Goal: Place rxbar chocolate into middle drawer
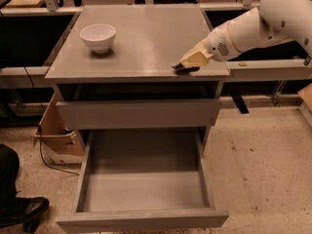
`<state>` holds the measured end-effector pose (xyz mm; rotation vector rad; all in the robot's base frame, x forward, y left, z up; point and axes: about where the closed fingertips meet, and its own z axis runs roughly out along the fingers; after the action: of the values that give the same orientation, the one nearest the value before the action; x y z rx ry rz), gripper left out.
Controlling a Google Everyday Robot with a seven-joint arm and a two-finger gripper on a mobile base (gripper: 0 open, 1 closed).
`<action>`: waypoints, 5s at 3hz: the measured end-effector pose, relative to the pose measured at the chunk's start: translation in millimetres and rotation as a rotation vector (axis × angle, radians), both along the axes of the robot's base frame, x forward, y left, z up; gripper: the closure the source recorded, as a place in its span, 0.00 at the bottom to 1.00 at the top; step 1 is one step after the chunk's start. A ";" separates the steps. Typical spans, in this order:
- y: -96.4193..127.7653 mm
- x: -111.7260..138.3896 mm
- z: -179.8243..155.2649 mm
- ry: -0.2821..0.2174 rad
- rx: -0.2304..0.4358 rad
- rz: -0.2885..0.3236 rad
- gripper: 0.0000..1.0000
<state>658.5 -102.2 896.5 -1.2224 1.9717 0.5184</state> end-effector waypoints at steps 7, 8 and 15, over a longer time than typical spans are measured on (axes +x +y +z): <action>94.4 -139.8 -94.0 0.095 0.085 0.323 1.00; 102.0 -144.8 -120.1 0.110 0.088 0.329 1.00; 125.0 -105.0 -501.0 0.222 -0.066 0.166 0.81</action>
Offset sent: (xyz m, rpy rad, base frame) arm -0.0124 0.0567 -0.0187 0.0268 0.0223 0.1598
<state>553.5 22.8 395.6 -1.4307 2.0954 0.7032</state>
